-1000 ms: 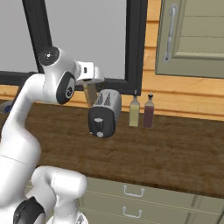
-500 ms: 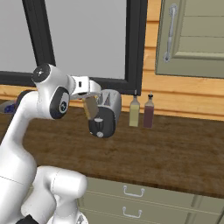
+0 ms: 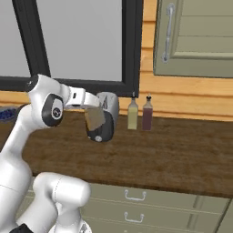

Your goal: Start the toaster. Once the lever pops up, take the bread to the plate on the dining counter.

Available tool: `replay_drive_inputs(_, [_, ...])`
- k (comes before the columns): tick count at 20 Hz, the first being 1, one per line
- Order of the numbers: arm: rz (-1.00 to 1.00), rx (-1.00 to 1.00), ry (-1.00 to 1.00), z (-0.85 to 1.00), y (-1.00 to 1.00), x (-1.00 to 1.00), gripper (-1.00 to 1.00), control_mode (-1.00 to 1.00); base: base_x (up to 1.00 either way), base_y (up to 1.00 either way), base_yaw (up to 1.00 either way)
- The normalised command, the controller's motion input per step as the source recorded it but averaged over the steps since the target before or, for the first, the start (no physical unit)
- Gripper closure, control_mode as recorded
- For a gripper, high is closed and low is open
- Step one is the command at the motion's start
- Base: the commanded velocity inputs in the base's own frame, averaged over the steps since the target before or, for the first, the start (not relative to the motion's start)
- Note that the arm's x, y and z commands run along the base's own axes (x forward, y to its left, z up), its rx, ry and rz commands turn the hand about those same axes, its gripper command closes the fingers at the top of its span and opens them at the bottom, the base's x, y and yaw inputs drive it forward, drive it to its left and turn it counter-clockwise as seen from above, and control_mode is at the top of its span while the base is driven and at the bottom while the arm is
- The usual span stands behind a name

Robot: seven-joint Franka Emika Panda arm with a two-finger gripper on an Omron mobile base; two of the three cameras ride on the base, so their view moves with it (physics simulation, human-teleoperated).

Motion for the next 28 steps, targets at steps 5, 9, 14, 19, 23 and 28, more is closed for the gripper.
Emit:
replay_drive_inputs(5, [0.00,0.00,0.00,0.00,0.00,0.00,1.00,1.00,-0.42,-0.35,-0.53])
replay_drive_inputs(9, [0.00,0.00,0.00,0.00,0.00,0.00,1.00,1.00,-0.38,-0.39,-0.57])
replay_drive_inputs(14, [0.00,0.00,0.00,0.00,0.00,0.00,1.00,1.00,-0.28,-0.35,-0.61])
replay_drive_inputs(19, [0.00,0.00,0.00,0.00,0.00,0.00,1.00,1.00,-0.16,-0.27,-0.67])
replay_drive_inputs(23, [0.00,0.00,0.00,0.00,0.00,0.00,1.00,1.00,-0.16,-0.23,-0.69])
replay_drive_inputs(28, [0.00,0.00,0.00,0.00,0.00,0.00,1.00,1.00,-0.08,-0.27,-0.70])
